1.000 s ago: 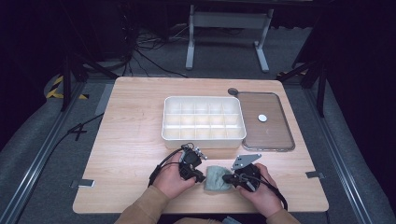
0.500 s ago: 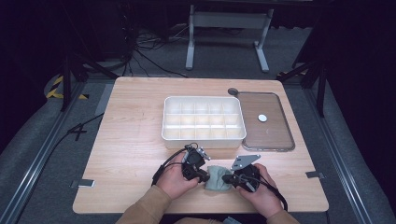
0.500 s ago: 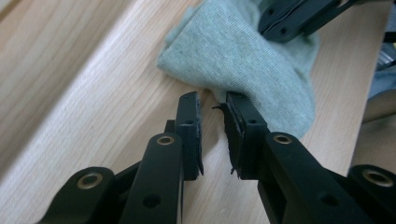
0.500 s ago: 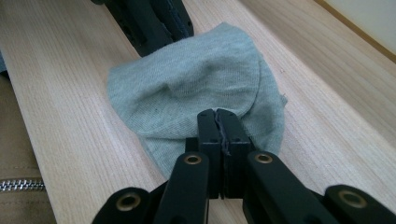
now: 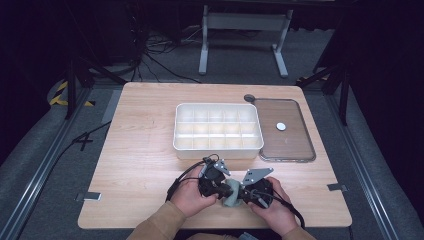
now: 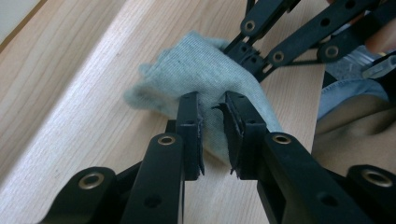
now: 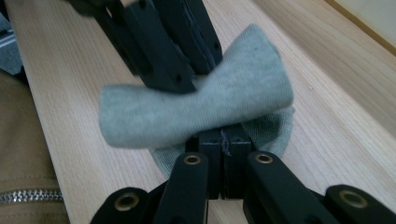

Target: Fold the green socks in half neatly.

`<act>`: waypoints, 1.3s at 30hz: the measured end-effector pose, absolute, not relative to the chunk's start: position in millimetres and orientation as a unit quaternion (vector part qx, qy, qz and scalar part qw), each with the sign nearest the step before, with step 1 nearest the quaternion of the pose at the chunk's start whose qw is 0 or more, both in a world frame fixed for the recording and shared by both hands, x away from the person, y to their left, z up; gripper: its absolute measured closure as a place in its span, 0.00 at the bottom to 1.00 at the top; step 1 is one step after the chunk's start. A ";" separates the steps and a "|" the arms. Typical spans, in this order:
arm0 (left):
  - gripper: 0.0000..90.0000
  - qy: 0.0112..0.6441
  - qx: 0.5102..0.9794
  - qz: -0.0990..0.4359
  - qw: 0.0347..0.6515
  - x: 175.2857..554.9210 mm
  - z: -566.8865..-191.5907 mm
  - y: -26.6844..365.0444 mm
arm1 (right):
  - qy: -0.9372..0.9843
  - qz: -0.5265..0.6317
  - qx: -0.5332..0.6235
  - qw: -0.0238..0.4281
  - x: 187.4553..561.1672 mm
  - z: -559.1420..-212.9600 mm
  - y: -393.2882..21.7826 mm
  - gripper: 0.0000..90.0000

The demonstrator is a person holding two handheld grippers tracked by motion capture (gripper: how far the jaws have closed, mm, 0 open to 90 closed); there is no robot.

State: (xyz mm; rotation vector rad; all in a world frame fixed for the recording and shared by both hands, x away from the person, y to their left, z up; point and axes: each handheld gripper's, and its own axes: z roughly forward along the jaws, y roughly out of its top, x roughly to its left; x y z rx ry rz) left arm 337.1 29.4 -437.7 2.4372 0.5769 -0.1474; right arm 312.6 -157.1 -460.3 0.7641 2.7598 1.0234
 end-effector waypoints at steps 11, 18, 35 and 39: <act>0.87 0.230 0.923 -0.048 0.305 338.1 -436.9 32.6 | 0.904 0.337 0.257 0.058 312.1 -445.1 -165.9 0.90; 0.87 0.228 0.923 -0.052 0.305 337.5 -437.9 28.4 | 0.880 0.358 0.303 0.078 311.3 -420.6 -200.8 0.87; 0.87 0.220 0.925 -0.048 0.305 335.9 -437.2 23.3 | 0.901 0.284 0.328 0.024 316.0 -456.0 -196.2 0.90; 0.87 0.220 0.925 -0.046 0.305 334.9 -437.3 22.3 | 0.900 0.292 0.323 0.029 315.6 -452.1 -195.5 0.89</act>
